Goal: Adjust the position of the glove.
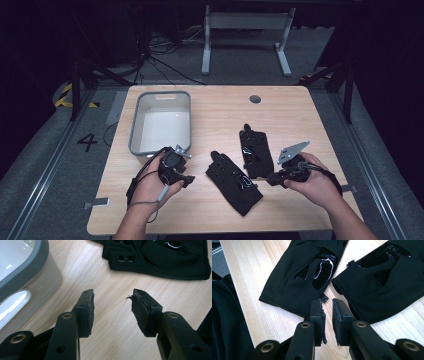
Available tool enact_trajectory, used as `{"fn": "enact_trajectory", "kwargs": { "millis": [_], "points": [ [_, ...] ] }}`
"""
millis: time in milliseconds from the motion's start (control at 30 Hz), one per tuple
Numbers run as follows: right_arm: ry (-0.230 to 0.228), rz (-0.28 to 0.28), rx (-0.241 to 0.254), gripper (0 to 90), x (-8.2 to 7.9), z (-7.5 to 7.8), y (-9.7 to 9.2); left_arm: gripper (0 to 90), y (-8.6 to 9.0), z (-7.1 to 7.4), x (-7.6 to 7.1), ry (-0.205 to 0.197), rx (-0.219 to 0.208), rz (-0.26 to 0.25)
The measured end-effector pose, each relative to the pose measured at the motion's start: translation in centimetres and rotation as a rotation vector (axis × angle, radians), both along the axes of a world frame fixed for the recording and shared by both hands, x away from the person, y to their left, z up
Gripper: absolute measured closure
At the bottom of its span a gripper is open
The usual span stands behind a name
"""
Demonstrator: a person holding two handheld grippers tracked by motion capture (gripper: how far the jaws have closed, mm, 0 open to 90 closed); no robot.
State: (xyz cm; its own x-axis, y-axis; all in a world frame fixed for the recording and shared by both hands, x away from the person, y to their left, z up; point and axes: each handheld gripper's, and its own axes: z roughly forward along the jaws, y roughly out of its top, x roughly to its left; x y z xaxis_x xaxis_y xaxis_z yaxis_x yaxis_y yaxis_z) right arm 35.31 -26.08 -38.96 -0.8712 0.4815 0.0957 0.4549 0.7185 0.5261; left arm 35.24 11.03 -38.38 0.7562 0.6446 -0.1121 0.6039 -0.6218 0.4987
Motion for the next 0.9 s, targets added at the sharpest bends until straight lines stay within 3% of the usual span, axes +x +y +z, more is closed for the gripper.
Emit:
{"fn": "enact_trajectory", "kwargs": {
  "millis": [900],
  "points": [
    [0.01, -0.003, -0.005, 77.7, -0.37, -0.25, 0.14, 54.5, -0.46, 0.22, 0.05, -0.002, -0.007, -0.024]
  ]
}}
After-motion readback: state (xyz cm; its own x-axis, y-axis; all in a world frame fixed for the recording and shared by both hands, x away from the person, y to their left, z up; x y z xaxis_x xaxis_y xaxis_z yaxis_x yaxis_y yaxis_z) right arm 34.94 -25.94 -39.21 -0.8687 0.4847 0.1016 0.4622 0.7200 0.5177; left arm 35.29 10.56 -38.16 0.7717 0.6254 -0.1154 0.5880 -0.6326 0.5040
